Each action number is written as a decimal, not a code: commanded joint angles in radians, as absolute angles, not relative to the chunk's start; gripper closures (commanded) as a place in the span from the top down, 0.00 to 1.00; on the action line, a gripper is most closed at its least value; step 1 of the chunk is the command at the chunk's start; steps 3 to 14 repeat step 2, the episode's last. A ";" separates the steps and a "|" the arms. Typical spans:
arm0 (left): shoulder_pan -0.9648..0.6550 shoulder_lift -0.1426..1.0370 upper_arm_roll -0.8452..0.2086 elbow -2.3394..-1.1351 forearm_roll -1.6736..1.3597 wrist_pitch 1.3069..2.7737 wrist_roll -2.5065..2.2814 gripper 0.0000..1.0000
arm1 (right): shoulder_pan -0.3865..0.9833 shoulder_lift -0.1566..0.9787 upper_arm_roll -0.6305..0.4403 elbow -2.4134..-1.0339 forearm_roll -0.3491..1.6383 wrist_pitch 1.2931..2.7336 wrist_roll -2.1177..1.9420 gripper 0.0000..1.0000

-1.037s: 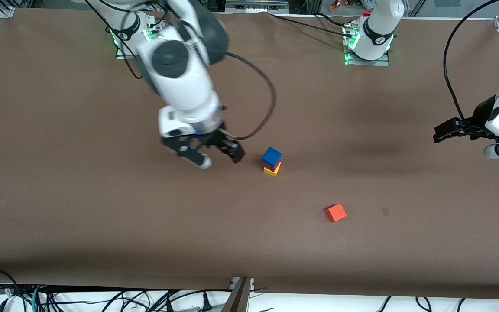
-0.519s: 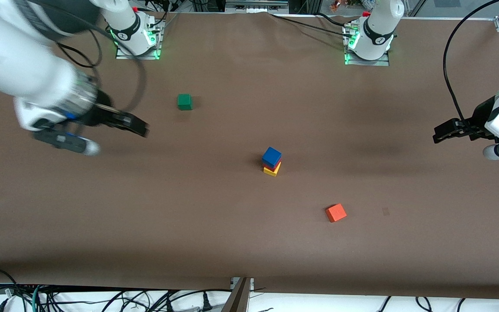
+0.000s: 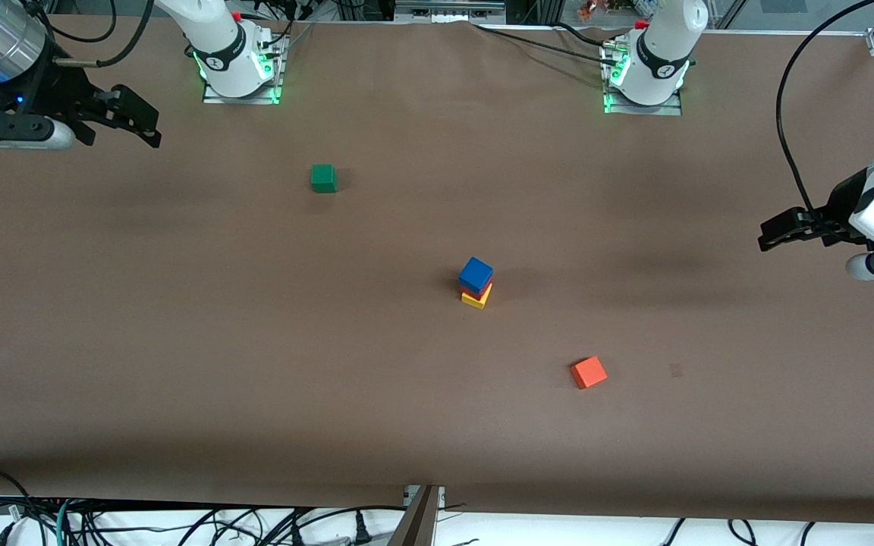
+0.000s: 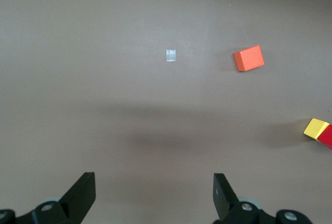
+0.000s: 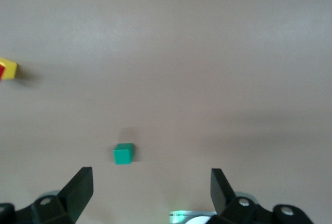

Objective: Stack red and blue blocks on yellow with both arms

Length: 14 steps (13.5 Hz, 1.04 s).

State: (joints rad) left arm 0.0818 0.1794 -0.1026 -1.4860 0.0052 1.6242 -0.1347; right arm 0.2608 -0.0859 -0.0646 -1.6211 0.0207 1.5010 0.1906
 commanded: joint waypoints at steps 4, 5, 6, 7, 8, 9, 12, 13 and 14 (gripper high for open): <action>0.086 0.190 -0.104 -1.460 -0.008 1.617 -0.123 1.00 | 0.261 -0.071 -0.086 -1.635 0.011 1.522 0.117 1.00; 0.086 0.190 -0.104 -1.460 -0.008 1.617 -0.123 1.00 | 0.261 -0.071 -0.086 -1.635 0.011 1.522 0.117 1.00; 0.086 0.190 -0.104 -1.460 -0.008 1.617 -0.123 1.00 | 0.261 -0.071 -0.086 -1.635 0.011 1.522 0.117 1.00; 0.086 0.190 -0.104 -1.460 -0.008 1.617 -0.123 1.00 | 0.261 -0.071 -0.086 -1.635 0.011 1.522 0.117 1.00; 0.086 0.190 -0.104 -1.460 -0.008 1.617 -0.123 1.00 | 0.261 -0.071 -0.086 -1.635 0.011 1.522 0.117 1.00; 0.086 0.190 -0.104 -1.460 -0.008 1.617 -0.123 1.00 | 0.261 -0.071 -0.086 -1.635 0.011 1.522 0.117 1.00; 0.086 0.190 -0.104 -1.460 -0.008 1.617 -0.123 1.00 | 0.261 -0.071 -0.086 -1.635 0.011 1.522 0.117 1.00; 0.086 0.190 -0.104 -1.460 -0.008 1.617 -0.123 1.00 | 0.261 -0.071 -0.086 -1.635 0.011 1.522 0.117 1.00; 0.086 0.190 -0.104 -1.460 -0.008 1.617 -0.123 1.00 | 0.261 -0.071 -0.086 -1.635 0.011 1.522 0.117 1.00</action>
